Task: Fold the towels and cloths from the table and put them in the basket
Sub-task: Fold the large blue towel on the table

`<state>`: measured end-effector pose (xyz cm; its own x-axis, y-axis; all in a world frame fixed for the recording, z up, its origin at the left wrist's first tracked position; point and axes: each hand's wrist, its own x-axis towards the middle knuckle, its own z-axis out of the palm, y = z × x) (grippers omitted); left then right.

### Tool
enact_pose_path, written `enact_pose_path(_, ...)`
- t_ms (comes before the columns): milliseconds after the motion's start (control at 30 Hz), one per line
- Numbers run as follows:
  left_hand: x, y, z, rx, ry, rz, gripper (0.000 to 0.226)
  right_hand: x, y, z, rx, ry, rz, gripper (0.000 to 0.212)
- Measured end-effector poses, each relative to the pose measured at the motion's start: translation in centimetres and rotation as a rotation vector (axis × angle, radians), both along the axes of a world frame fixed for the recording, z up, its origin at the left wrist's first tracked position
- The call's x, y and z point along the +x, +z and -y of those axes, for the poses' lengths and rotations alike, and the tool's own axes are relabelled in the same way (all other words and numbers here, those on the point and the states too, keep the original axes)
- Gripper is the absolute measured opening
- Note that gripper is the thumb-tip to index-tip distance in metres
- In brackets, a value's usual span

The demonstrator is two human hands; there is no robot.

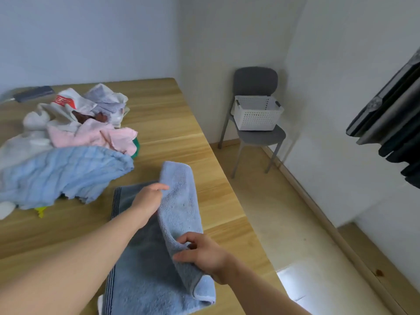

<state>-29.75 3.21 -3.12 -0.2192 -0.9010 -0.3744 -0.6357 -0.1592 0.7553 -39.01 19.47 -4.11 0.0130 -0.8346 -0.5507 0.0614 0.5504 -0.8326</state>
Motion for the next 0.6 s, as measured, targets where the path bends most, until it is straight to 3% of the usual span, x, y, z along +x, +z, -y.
enact_pose_path(267, 9.0, -1.1, 1.2, 0.023, 0.115, -0.023, 0.047, 6.4, -0.6, 3.0, 0.028, 0.253, -0.066, 0.021)
enact_pose_path(400, 10.8, -2.6, 1.2, 0.076, 0.120, 0.010, 0.045, 8.4, -1.4, 3.2, 0.044, 0.364, -0.174, 0.039)
enact_pose_path(600, 12.0, -4.3, 0.0, 0.093, 0.019, 0.039, 0.069, 9.6, -1.6, 2.8, 0.139, 0.465, -0.160, 0.052)
